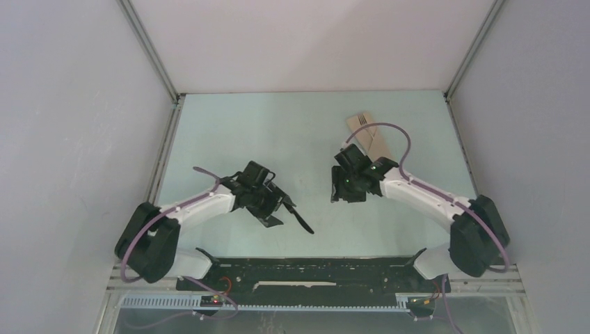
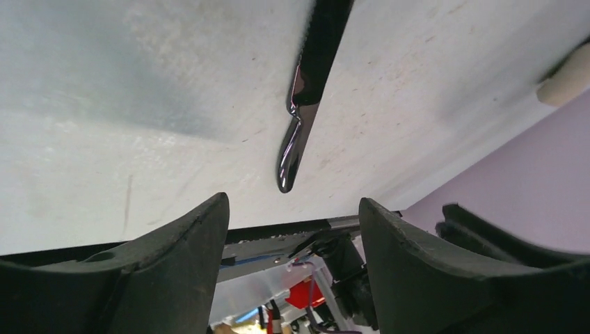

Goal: Fold the napkin into a case and place the utensils inside
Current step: Pick up the knife from the center of the board.

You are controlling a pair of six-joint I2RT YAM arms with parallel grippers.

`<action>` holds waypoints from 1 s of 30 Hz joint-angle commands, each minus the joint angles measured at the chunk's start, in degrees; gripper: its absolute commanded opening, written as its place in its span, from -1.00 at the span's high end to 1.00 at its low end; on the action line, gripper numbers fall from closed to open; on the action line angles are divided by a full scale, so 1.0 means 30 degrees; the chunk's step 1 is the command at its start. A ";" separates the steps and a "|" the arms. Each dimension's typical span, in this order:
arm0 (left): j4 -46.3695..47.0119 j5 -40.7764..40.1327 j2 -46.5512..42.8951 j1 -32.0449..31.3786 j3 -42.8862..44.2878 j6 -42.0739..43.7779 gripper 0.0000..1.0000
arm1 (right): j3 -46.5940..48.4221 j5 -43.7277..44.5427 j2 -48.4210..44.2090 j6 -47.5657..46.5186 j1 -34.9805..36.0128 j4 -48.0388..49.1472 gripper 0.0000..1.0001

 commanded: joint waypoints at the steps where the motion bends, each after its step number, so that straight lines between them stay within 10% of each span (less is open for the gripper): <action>1: -0.0763 -0.0746 0.1770 -0.1630 0.1042 -0.3770 -0.45 | -0.1984 0.1056 -0.2164 -0.0810 -0.0172 0.0584 -0.25; 30: -0.4560 -0.2885 0.9244 -0.3767 0.4901 -0.7146 0.13 | -0.5397 0.0593 -0.7466 -0.1875 -0.0337 0.1800 -0.13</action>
